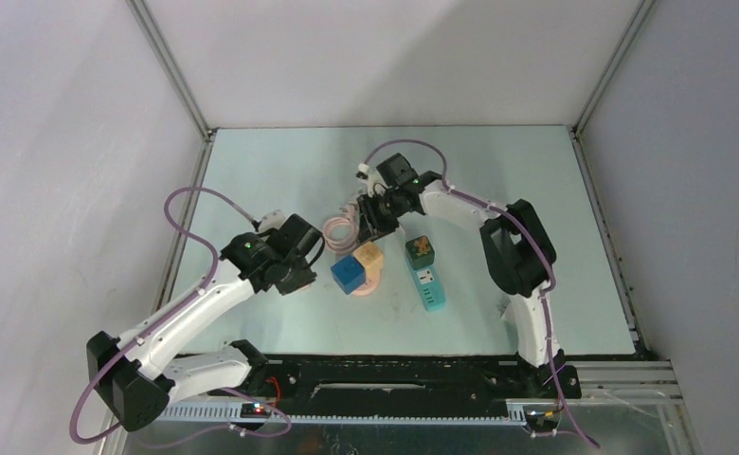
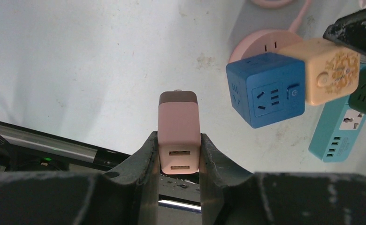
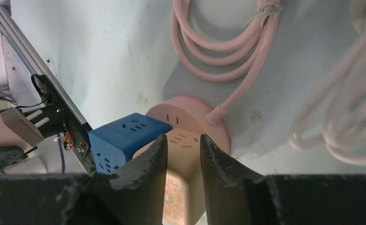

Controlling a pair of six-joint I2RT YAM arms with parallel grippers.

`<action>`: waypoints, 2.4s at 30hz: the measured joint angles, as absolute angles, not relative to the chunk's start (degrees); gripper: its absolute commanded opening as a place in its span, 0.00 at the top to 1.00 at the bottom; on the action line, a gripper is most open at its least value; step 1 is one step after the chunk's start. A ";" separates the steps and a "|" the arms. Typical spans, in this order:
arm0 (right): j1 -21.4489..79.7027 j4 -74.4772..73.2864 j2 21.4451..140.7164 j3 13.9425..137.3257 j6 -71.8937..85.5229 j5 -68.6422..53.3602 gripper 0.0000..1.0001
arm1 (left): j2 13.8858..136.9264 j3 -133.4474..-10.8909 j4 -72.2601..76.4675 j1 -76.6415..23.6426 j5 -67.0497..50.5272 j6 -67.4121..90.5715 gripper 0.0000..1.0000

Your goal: Insert the plug

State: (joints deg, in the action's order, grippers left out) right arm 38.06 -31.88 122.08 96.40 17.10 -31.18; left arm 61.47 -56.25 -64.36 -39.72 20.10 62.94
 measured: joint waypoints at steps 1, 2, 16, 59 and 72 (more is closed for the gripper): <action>37.67 -30.48 121.19 94.08 17.80 -32.29 0.68 | 61.47 -56.25 -64.14 -39.72 20.03 62.72 1.00; 37.28 -28.91 119.79 91.20 18.52 -33.06 0.68 | 61.47 -56.25 -63.92 -39.72 19.84 62.46 1.00; 38.96 -23.42 101.23 66.43 26.81 -30.04 0.66 | 63.94 -56.49 -60.84 -41.32 17.54 61.73 1.00; 28.93 -29.04 74.87 55.24 23.81 -19.20 0.64 | 82.78 -73.45 -67.53 -54.11 9.21 82.54 1.00; 28.38 -28.86 74.87 54.28 23.53 -19.73 0.64 | 80.07 -70.06 -67.31 -54.24 8.78 83.72 1.00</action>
